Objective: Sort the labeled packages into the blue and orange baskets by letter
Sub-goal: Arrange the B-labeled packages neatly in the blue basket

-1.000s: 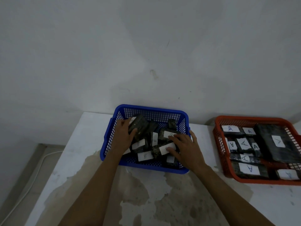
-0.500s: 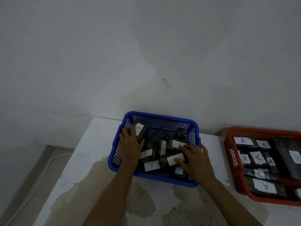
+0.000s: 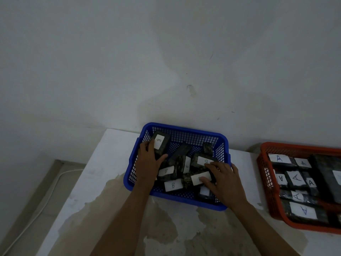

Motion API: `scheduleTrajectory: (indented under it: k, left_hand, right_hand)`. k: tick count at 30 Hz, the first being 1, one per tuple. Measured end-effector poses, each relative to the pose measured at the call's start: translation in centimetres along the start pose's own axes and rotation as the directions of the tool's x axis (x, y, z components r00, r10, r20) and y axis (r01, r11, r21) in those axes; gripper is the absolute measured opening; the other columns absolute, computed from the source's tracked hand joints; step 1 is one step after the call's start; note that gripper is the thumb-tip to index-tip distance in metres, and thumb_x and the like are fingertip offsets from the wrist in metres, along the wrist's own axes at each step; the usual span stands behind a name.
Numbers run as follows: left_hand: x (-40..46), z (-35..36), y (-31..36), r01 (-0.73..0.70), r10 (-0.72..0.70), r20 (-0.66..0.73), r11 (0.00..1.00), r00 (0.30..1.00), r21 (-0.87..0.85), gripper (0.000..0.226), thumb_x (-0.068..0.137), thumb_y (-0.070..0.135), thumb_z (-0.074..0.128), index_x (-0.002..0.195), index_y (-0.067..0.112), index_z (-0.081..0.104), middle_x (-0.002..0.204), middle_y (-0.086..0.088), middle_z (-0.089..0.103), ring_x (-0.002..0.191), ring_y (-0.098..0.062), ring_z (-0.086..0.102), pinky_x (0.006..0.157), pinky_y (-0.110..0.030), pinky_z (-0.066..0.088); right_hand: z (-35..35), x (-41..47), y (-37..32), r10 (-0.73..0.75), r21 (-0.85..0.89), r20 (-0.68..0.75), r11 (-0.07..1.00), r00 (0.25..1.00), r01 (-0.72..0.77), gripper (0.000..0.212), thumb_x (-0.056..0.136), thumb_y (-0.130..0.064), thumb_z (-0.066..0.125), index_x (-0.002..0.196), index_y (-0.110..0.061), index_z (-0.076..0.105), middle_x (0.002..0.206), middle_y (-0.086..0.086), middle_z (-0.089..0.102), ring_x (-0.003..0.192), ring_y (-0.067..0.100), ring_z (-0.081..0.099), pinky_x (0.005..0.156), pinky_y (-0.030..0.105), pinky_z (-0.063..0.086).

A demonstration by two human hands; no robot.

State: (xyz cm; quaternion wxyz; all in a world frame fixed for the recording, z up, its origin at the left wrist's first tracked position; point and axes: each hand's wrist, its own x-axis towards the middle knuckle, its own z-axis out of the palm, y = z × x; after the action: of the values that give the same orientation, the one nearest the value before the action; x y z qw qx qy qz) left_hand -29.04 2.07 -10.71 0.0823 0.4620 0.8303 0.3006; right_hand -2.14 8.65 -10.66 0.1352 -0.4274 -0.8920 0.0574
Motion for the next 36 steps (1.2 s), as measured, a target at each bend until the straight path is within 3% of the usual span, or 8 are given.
scheduleTrajectory:
  k: [4, 7, 10, 16, 20, 24, 30, 36]
  left_hand:
    - [-0.3, 0.1, 0.3, -0.022, 0.026, -0.044, 0.997, 0.999, 0.08, 0.073, 0.08, 0.05, 0.068, 0.137, 0.012, 0.045, 0.136, -0.015, 0.045, 0.122, -0.03, 0.046, 0.088, -0.046, 0.053]
    - [0.1, 0.1, 0.8, -0.21, 0.232, -0.094, 0.957, 0.968, 0.2, 0.056, 0.082, 0.048, 0.068, 0.125, 0.013, 0.059, 0.128, -0.011, 0.057, 0.121, -0.029, 0.051, 0.1, -0.044, 0.043]
    - [0.9, 0.4, 2.3, -0.332, 0.331, 0.025, 0.943, 0.943, 0.007, 0.033, 0.087, 0.034, 0.067, 0.11, 0.01, 0.068, 0.107, -0.008, 0.068, 0.097, -0.025, 0.064, 0.087, -0.041, 0.051]
    - [1.2, 1.8, 4.7, -0.06, 0.126, 0.225, 0.958, 0.966, -0.28, 0.036, 0.094, 0.023, 0.059, 0.126, 0.007, 0.059, 0.121, -0.013, 0.064, 0.107, -0.021, 0.06, 0.089, -0.02, 0.041]
    - [1.7, 2.3, 4.6, 0.153, -0.013, 0.379, 0.927, 0.925, -0.341, 0.04, 0.098, 0.016, 0.051, 0.136, 0.005, 0.049, 0.136, -0.013, 0.054, 0.122, -0.024, 0.052, 0.097, -0.02, 0.036]
    - [2.1, 3.0, 3.9, 0.196, -0.027, 0.466, 0.928, 0.884, -0.318, 0.032, 0.099, 0.01, 0.043, 0.129, 0.005, 0.053, 0.128, -0.016, 0.059, 0.112, -0.024, 0.056, 0.093, -0.023, 0.041]
    - [2.7, 3.5, 3.1, 0.233, -0.073, 0.485, 0.931, 0.871, -0.28, 0.037, 0.1, 0.012, 0.041, 0.136, 0.006, 0.048, 0.136, -0.015, 0.053, 0.121, -0.023, 0.051, 0.099, -0.025, 0.039]
    - [2.7, 3.4, 2.9, 0.181, -0.046, 0.471, 0.952, 0.881, -0.246, 0.035, 0.1, 0.012, 0.042, 0.133, 0.008, 0.051, 0.132, -0.015, 0.057, 0.114, -0.019, 0.054, 0.093, -0.023, 0.04]
  right_hand:
    - [-0.1, -0.1, 0.0, 0.012, 0.004, 0.013, 1.0, 1.0, -0.012, 0.06, 0.089, -0.064, 0.039, 0.121, -0.022, 0.064, 0.119, 0.001, 0.065, 0.111, 0.022, 0.059, 0.107, 0.049, 0.038]
    - [-0.1, -0.1, -0.1, 0.013, 0.017, 0.01, 1.0, 1.0, -0.013, 0.061, 0.089, -0.065, 0.038, 0.127, -0.023, 0.061, 0.125, 0.001, 0.062, 0.116, 0.023, 0.058, 0.111, 0.049, 0.032]
    - [-0.2, 0.1, -0.3, 0.034, 0.03, -0.03, 0.999, 0.999, -0.033, 0.057, 0.09, -0.063, 0.038, 0.129, -0.027, 0.06, 0.129, -0.002, 0.06, 0.121, 0.019, 0.055, 0.118, 0.05, 0.016]
    - [-0.3, 2.8, -2.2, -0.029, 0.063, -0.127, 0.997, 0.992, 0.037, 0.045, 0.089, -0.058, 0.052, 0.124, -0.031, 0.063, 0.12, -0.007, 0.066, 0.115, 0.016, 0.058, 0.116, 0.055, 0.018]
    - [0.6, 6.4, -3.5, -0.085, 0.06, 0.225, 0.996, 0.971, 0.073, 0.059, 0.093, -0.055, 0.048, 0.146, -0.032, 0.04, 0.145, -0.003, 0.048, 0.133, 0.018, 0.041, 0.12, 0.046, 0.004]
    - [1.6, 8.3, -2.9, -0.135, 0.062, 0.389, 0.991, 0.911, 0.121, 0.064, 0.09, -0.051, 0.055, 0.148, -0.033, 0.034, 0.144, 0.002, 0.049, 0.134, 0.025, 0.035, 0.115, 0.046, -0.001]
    - [1.2, 8.9, -2.4, -0.212, 0.128, 0.353, 0.976, 0.911, 0.178, 0.039, 0.082, -0.052, 0.064, 0.117, -0.035, 0.063, 0.127, 0.0, 0.055, 0.124, 0.026, 0.041, 0.117, 0.049, 0.001]
    - [-0.4, 8.3, -2.1, -0.242, 0.257, 0.341, 0.953, 0.908, 0.157, 0.028, 0.083, -0.052, 0.064, 0.096, -0.03, 0.056, 0.124, -0.001, 0.061, 0.132, 0.019, 0.041, 0.12, 0.047, -0.006]
